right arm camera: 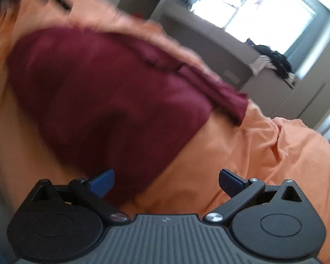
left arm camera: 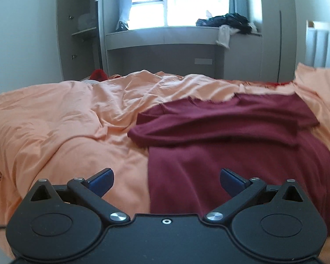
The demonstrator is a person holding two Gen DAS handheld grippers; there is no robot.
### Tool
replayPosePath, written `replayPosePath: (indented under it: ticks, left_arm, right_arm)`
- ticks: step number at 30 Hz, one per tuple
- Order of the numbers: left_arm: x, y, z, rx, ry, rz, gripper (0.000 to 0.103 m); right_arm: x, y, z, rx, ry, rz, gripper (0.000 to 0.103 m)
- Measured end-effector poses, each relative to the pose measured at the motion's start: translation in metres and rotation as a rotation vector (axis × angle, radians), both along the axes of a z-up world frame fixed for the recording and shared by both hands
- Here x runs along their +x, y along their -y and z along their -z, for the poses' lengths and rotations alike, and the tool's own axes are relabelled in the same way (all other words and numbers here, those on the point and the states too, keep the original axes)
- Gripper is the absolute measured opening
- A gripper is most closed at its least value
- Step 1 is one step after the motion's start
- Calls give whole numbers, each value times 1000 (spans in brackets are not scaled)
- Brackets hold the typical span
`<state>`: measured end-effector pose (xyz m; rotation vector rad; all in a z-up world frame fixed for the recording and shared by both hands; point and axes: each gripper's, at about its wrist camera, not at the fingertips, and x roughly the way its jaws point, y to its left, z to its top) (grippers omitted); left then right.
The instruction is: Fold small clothes
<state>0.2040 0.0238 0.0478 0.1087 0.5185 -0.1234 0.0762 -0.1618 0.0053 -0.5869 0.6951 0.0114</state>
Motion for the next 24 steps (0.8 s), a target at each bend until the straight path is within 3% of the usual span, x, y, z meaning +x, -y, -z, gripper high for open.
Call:
replayPosePath:
  ticks: [3,5,9,12,18,22,24]
  left_arm:
    - [-21,5,8,35,29,19,103]
    - [-35,7,10,64,49,44,103]
    - [-58,8,11,117,99,97,103]
    - [-66,10,13,131,92,116,103]
    - [-68,9,19,125,63,99,103]
    - [-69,5,17,111,55,91,103]
    - [-71,3,16,112,56,88,103]
  right_arm:
    - [1,-1,8,90,-63,1,100]
    - [0,-6,12,85,-74,-9,97]
    - [-8,-26,29,-177,-52,-70,96]
    - [-12,-34,47,-383,-34,-134,96]
    - [-27,-42,85,-772,45,-365,97]
    - [-31,-39,96,-870,107,-492,93]
    - [-32,-37,96,-881,119,-526,75]
